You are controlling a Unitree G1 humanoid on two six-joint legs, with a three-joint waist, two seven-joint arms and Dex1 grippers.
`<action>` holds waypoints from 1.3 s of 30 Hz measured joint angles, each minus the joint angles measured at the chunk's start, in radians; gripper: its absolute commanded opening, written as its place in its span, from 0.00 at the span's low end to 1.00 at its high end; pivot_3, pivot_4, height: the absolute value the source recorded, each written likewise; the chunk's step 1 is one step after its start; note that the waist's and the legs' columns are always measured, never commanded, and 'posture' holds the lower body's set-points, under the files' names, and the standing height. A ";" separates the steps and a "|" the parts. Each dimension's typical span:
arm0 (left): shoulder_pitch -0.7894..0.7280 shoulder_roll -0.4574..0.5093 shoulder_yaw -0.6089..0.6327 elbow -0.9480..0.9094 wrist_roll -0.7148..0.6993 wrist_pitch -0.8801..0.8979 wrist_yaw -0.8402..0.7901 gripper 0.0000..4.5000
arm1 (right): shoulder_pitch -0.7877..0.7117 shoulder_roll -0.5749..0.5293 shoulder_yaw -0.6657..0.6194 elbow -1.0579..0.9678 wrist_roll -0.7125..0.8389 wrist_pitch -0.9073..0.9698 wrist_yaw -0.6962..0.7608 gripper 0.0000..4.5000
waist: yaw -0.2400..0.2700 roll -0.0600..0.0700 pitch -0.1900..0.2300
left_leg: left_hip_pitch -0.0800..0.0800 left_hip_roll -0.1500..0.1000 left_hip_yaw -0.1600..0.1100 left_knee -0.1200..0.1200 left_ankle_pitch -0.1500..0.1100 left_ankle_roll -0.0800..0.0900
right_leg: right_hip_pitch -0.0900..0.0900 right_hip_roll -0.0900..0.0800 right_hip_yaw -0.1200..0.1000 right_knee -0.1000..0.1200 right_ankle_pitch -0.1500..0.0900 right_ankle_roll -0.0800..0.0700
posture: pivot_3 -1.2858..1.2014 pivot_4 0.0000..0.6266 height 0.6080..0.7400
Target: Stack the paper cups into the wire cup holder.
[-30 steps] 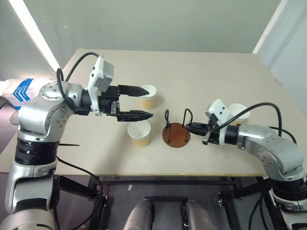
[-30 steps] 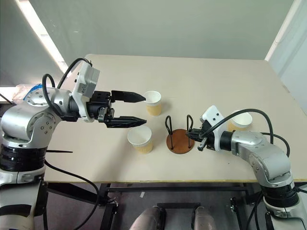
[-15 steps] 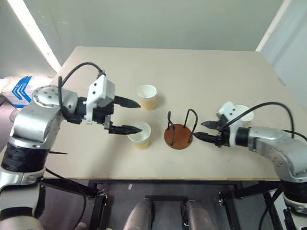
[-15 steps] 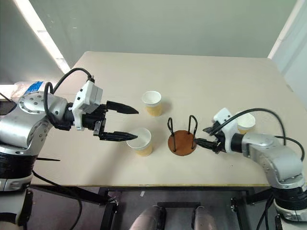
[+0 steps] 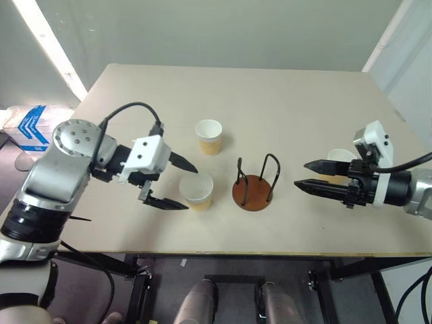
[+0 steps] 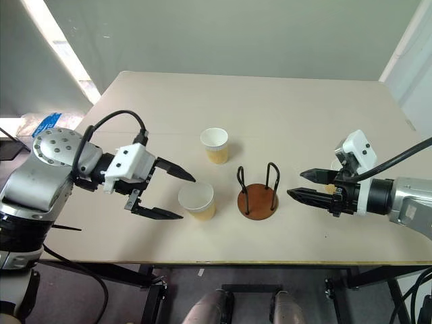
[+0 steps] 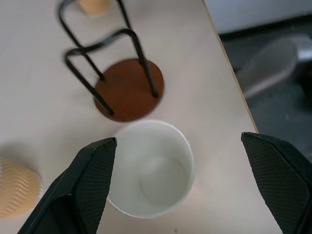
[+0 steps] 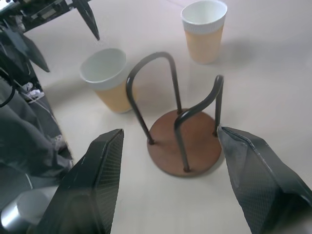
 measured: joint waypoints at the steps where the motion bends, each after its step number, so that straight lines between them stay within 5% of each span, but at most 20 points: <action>1: -0.007 0.001 -0.016 0.015 0.017 -0.026 -0.002 1.00 | -0.005 -0.006 -0.008 0.000 0.015 0.001 -0.010 0.72 | 0.000 0.000 0.000 | 0.000 0.000 0.000 0.000 0.000 0.001 | 0.000 0.000 0.000 0.000 0.000 0.000 | 0.52 0.24 1.00; 17: -0.073 -0.098 -0.139 0.188 0.174 -0.278 -0.005 1.00 | -0.009 -0.057 -0.037 -0.048 0.166 -0.047 -0.162 0.72 | 0.000 0.000 0.000 | -0.001 -0.001 -0.001 0.000 0.003 0.006 | -0.001 0.000 0.000 0.000 0.001 0.001 | 0.52 0.24 1.00; 21: -0.073 -0.113 -0.145 0.190 0.190 -0.304 -0.005 0.80 | 0.002 -0.067 -0.037 -0.048 0.172 -0.079 -0.183 0.73 | 0.000 0.000 0.000 | -0.002 -0.001 -0.001 0.001 0.003 0.006 | -0.001 0.000 0.000 0.000 0.002 0.003 | 0.52 0.24 1.00; 31: -0.115 -0.120 -0.152 0.206 0.152 -0.257 -0.009 0.01 | 0.047 -0.094 -0.037 -0.068 0.172 -0.191 -0.148 0.73 | 0.000 0.000 0.000 | -0.003 -0.001 -0.001 0.003 0.003 0.007 | -0.001 0.000 0.000 0.000 0.004 0.005 | 0.52 0.24 1.00; 39: -0.224 -0.120 -0.151 0.236 0.043 -0.145 -0.013 0.01 | 0.111 -0.155 -0.037 -0.072 0.186 -0.256 -0.042 0.73 | 0.001 0.000 0.000 | -0.010 -0.001 -0.002 0.013 0.002 0.006 | -0.002 0.000 0.000 0.000 0.005 0.007 | 0.52 0.24 1.00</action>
